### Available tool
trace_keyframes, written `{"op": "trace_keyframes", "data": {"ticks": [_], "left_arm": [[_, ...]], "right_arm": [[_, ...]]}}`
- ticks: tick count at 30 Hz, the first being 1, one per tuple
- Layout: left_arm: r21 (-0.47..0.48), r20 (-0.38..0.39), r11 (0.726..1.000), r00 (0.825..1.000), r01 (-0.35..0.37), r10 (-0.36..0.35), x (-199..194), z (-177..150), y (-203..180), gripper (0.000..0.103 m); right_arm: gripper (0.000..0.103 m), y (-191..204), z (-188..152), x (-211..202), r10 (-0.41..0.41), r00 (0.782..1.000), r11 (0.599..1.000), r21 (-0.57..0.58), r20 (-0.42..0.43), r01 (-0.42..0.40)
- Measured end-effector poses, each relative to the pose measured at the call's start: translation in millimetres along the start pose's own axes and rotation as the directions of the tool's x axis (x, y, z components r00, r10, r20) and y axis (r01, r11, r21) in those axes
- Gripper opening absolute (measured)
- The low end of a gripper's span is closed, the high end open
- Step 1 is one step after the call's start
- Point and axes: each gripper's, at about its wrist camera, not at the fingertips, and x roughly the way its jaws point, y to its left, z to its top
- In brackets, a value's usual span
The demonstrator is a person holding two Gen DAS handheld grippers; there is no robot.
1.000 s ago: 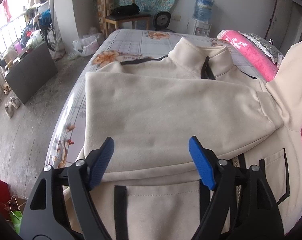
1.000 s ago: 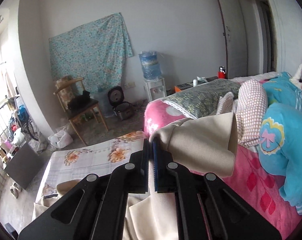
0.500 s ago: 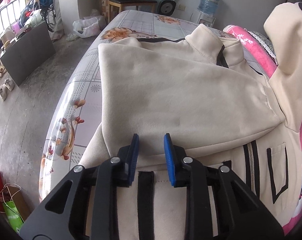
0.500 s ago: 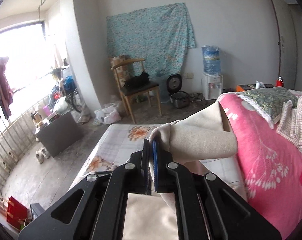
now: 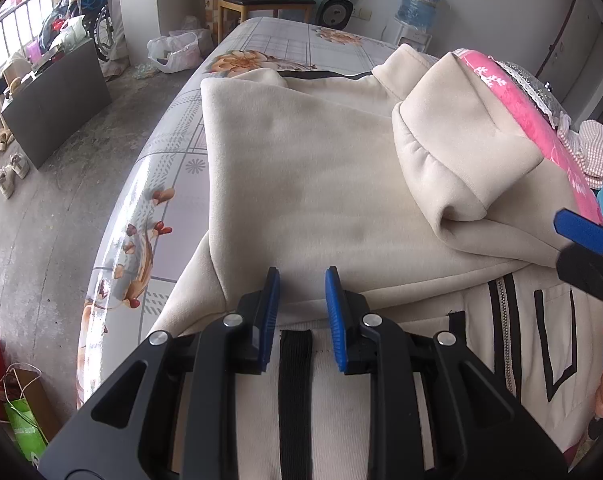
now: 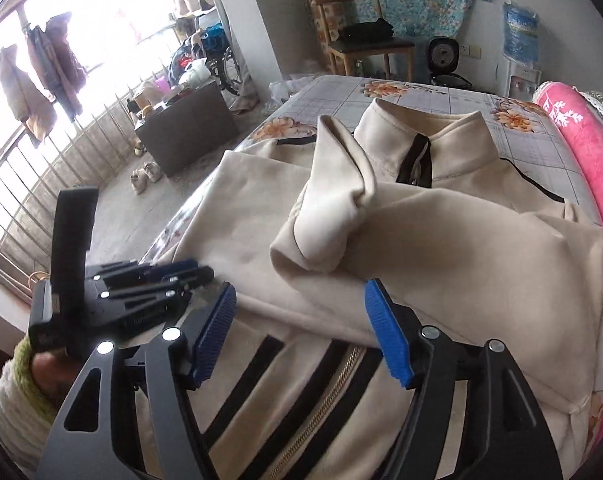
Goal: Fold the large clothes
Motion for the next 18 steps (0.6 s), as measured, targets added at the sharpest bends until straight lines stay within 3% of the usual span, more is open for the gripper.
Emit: {"op": "trace_keyframes", "data": {"ticks": [4, 9, 12, 16, 18], "left_arm": [[-0.009, 0.0, 1.0, 1.0, 0.005, -0.005, -1, 0, 1, 0.022], [-0.014, 0.033, 1.0, 0.999, 0.022, -0.022, -18, 1, 1, 0.022], [-0.003, 0.072, 0.998, 0.996, 0.06, -0.06, -37, 6, -4, 0.022], [0.013, 0.098, 0.986, 0.982, 0.164, -0.164, -56, 20, -17, 0.023], [0.016, 0.089, 0.978, 0.974, 0.21, -0.21, -57, 28, -26, 0.028]], "right_arm": [[0.069, -19, -26, -33, 0.02, 1.0, 0.998, 0.061, 0.024, -0.021], [0.07, -60, -55, -64, 0.068, 0.993, 0.972, 0.217, 0.092, -0.087], [0.07, -77, -73, -64, 0.033, 0.995, 0.959, 0.277, 0.092, -0.057], [0.068, -85, -92, -50, 0.0, 0.998, 0.951, 0.31, 0.064, -0.019], [0.063, -85, -99, -44, -0.044, 0.998, 0.952, 0.305, 0.042, 0.029]]}}
